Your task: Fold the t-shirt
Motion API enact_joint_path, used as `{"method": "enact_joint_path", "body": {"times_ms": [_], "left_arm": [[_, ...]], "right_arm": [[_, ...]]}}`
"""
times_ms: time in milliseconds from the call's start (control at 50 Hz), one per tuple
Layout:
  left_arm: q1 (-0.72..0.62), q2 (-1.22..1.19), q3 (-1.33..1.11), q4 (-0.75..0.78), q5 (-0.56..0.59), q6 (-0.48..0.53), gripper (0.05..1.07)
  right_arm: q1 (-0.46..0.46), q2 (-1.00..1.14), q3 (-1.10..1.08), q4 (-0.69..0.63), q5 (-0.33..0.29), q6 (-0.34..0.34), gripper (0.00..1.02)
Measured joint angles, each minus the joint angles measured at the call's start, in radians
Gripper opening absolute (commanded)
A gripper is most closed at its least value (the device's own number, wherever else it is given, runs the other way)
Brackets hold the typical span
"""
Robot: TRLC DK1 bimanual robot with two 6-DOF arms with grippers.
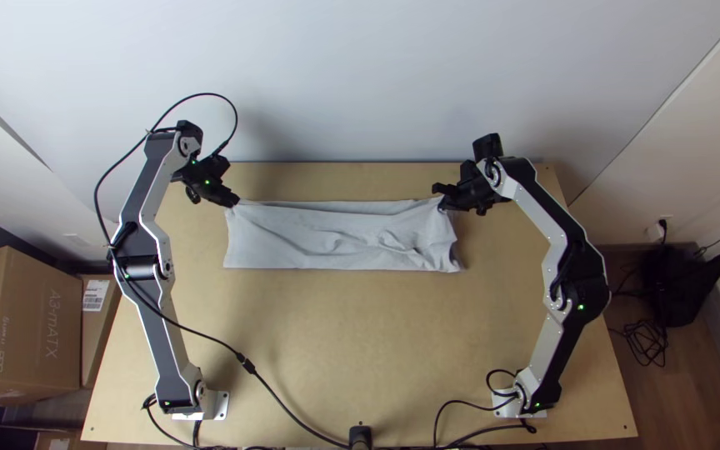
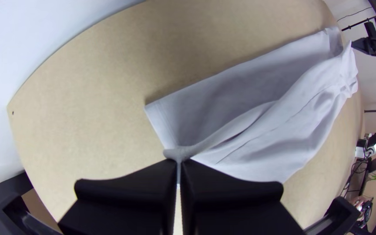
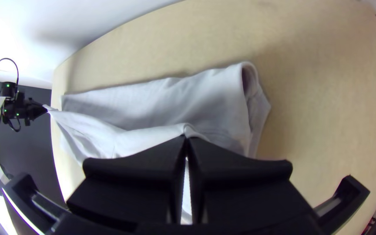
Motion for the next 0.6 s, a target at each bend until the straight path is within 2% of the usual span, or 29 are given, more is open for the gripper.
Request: {"method": "enact_joint_path", "body": {"times_ms": [280,320,360,380,420,480,600], "left_arm": [[0.000,0.082,0.003,0.035,0.000,-0.013,0.08],[0.000,0.090,0.003,0.046,0.000,-0.019,0.08],[0.000,0.098,0.003,0.053,0.000,-0.027,0.13],[0.000,0.101,0.003,0.054,0.000,-0.027,0.16],[0.001,0.106,0.003,0.060,0.001,-0.035,0.19],[0.004,0.114,0.003,0.083,0.029,-0.050,0.33],[0.021,0.117,0.003,0.109,0.096,-0.072,0.85]], "right_arm": [[-0.010,0.164,0.169,0.001,0.000,0.000,0.03],[-0.010,0.183,0.185,0.001,0.000,0.000,0.16],[-0.010,0.201,0.198,0.000,0.002,0.001,0.34],[-0.010,0.211,0.205,0.001,0.005,0.001,0.48],[-0.010,0.225,0.214,0.002,0.010,0.001,0.62],[-0.010,0.239,0.219,0.017,0.035,0.002,0.75],[-0.013,0.246,0.219,0.047,0.061,0.005,0.88]]}}
